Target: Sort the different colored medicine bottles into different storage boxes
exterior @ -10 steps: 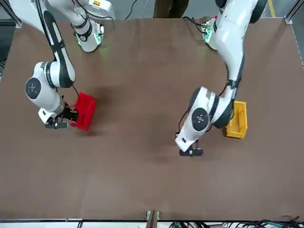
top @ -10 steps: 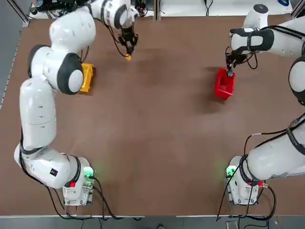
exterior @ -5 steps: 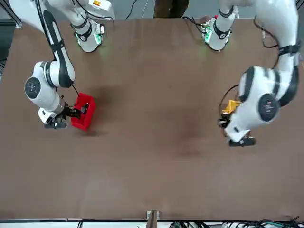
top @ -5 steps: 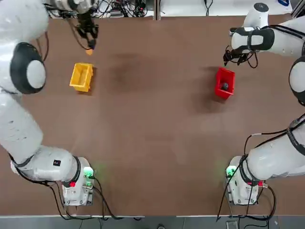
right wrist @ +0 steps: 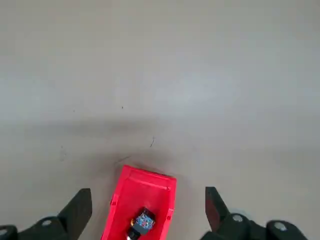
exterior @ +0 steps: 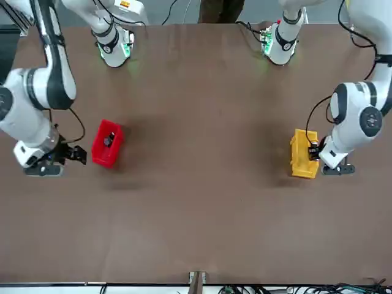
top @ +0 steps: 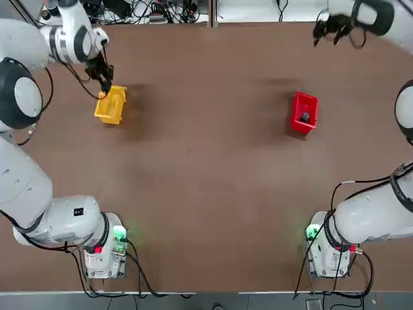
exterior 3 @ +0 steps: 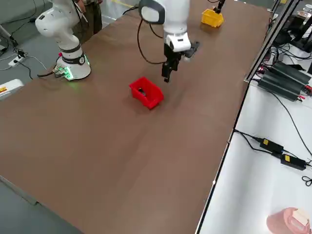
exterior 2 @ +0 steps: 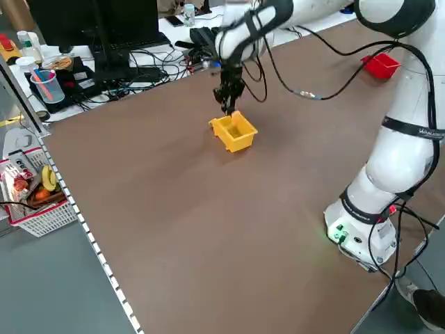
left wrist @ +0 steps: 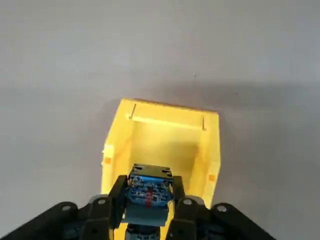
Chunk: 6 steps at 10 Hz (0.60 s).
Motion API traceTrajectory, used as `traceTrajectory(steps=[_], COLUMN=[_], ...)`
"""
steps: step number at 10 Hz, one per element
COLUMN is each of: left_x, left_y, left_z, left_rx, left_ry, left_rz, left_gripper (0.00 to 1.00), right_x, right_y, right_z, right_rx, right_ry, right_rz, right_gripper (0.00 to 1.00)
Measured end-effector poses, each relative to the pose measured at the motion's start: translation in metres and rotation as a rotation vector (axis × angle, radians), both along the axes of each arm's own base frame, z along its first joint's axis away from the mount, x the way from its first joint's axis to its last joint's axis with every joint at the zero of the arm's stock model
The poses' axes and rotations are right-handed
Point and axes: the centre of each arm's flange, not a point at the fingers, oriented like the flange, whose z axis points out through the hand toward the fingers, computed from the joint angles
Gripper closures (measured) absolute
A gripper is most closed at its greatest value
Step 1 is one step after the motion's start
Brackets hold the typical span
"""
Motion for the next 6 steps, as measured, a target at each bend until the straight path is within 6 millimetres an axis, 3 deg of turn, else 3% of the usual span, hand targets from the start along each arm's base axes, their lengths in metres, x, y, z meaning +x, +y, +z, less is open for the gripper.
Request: traceTrajectory(steps=[3, 6], left_x=[-0.008, 0.0], left_y=[-0.003, -0.006], left_z=[-0.015, -0.005], left_rx=[0.015, 0.017], left_ry=[0.007, -0.021], left_rz=[-0.03, -0.029], left_gripper=[0.57, 0.17], right_x=[0.003, -0.017], right_y=[-0.021, -0.021], right_z=[0.078, 0.121], right_rx=[-0.004, 0.004], right_ry=[-0.046, 0.005], right_rz=[-0.037, -0.087], right_gripper=[0.0, 0.0])
